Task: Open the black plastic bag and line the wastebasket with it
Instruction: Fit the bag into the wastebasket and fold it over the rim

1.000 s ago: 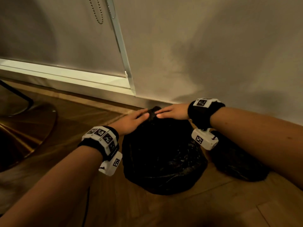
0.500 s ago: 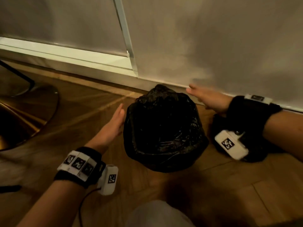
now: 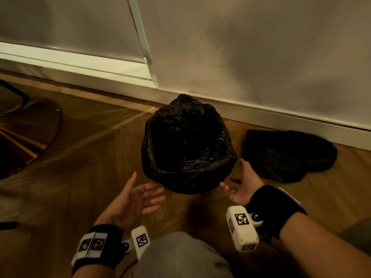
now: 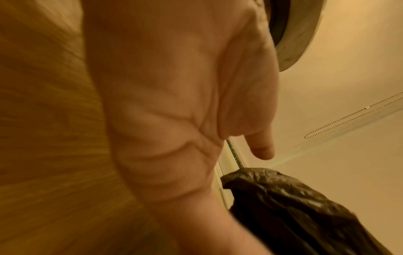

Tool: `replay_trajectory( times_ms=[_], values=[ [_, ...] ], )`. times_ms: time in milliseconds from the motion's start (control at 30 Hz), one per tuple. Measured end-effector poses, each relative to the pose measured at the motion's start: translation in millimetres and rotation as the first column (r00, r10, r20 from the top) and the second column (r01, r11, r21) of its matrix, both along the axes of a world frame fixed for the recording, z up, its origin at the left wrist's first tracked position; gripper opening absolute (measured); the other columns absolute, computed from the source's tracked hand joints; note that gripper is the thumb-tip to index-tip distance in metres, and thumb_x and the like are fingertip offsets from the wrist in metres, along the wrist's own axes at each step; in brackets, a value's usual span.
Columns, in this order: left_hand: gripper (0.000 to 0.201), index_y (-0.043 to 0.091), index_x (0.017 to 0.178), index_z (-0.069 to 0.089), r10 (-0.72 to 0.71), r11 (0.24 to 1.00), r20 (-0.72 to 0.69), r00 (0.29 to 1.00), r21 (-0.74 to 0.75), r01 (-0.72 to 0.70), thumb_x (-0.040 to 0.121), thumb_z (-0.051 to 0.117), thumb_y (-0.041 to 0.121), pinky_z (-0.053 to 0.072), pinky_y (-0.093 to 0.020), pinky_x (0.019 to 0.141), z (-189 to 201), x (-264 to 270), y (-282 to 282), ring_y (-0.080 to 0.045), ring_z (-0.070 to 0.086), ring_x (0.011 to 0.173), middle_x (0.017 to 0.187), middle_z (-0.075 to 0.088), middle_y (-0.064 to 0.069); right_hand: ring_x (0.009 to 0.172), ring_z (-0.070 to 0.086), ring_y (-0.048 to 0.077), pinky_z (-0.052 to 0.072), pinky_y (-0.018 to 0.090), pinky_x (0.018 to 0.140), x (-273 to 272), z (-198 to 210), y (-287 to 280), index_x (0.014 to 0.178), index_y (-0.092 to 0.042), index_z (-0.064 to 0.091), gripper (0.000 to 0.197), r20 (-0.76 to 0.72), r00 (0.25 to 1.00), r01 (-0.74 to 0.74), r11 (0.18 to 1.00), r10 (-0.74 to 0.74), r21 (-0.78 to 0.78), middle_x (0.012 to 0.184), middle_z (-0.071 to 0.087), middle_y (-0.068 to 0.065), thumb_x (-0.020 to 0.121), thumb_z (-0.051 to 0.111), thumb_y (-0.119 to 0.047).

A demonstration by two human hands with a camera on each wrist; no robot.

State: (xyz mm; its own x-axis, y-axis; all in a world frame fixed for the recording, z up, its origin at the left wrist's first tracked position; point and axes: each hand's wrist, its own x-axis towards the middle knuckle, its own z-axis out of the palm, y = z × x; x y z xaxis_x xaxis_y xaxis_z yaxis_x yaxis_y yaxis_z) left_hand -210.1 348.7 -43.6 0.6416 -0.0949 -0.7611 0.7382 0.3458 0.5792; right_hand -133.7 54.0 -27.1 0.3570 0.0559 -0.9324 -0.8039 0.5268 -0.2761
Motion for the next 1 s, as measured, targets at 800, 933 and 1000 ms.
replay_trajectory(
  times_ms=[800, 933, 1000],
  values=[
    [0.039, 0.012, 0.118, 0.064, 0.386, 0.890, 0.116, 0.915, -0.307, -0.336, 0.103, 0.035, 0.034, 0.061, -0.034, 0.076, -26.8, 18.8, -20.3, -0.021, 0.072, 0.099, 0.108, 0.074, -0.010, 0.090, 0.058, 0.030, 0.049, 0.038, 0.078, 18.2, -13.1, 2.2, 0.122, -0.007, 0.056, 0.038, 0.081, 0.969, 0.204, 0.942, -0.233, 0.265, 0.100, 0.061, 0.017, 0.103, 0.028, -0.023],
    [0.052, 0.010, 0.094, 0.080, 0.408, 0.872, 0.095, 0.908, -0.337, -0.356, 0.103, 0.034, 0.032, 0.061, -0.035, 0.072, -26.6, 21.8, -24.1, -0.021, 0.074, 0.093, 0.103, 0.075, -0.012, 0.085, 0.055, 0.032, 0.046, 0.040, 0.076, 23.2, -11.3, 4.0, 0.126, -0.001, 0.050, 0.036, 0.167, 0.973, 0.122, 0.968, -0.160, 0.217, 0.096, 0.055, 0.021, 0.103, 0.026, -0.013],
    [0.049, 0.012, 0.092, 0.080, 0.400, 0.873, 0.086, 0.912, -0.338, -0.351, 0.101, 0.035, 0.031, 0.061, -0.035, 0.070, -28.8, 24.0, -24.5, -0.018, 0.075, 0.089, 0.098, 0.076, -0.008, 0.087, 0.056, 0.034, 0.048, 0.040, 0.073, 22.9, -7.5, 2.5, 0.105, 0.002, 0.056, 0.033, 0.157, 0.977, 0.105, 0.968, -0.142, 0.226, 0.099, 0.057, 0.023, 0.104, 0.028, -0.015]
  ],
)
